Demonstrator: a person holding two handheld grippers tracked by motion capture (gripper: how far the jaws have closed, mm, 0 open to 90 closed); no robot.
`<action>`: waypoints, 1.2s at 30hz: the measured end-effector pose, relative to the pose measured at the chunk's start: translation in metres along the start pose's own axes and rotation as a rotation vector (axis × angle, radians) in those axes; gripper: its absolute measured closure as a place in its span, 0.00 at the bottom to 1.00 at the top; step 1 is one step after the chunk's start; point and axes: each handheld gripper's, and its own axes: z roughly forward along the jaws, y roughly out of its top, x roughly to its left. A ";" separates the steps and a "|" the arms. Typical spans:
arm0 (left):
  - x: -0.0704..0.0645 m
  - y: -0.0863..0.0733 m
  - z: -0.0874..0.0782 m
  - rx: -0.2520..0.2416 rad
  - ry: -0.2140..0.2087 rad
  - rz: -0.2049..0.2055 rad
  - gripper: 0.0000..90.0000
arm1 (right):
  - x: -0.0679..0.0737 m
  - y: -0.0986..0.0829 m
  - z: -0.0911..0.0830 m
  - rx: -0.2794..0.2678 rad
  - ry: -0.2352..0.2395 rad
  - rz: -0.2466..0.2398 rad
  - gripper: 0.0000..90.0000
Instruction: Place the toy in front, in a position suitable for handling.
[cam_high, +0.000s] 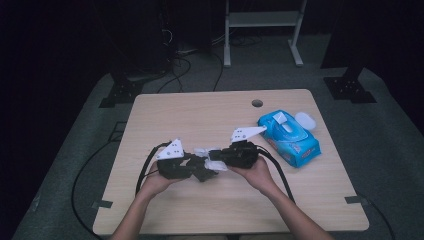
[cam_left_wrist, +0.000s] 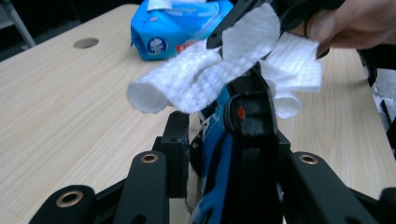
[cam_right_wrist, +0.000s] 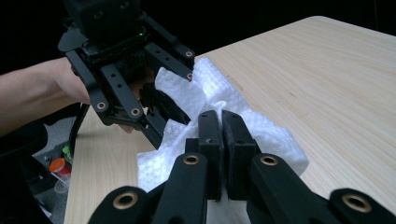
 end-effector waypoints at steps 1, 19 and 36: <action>0.000 0.000 0.000 0.000 0.000 0.000 0.70 | 0.000 0.000 0.000 0.000 0.000 0.000 0.97; -0.002 -0.038 0.009 0.138 0.033 0.027 0.73 | 0.008 -0.013 0.042 0.157 -0.045 -0.087 0.97; -0.003 -0.037 0.009 0.157 0.036 0.042 0.73 | -0.015 -0.025 0.013 0.181 -0.174 -0.059 0.97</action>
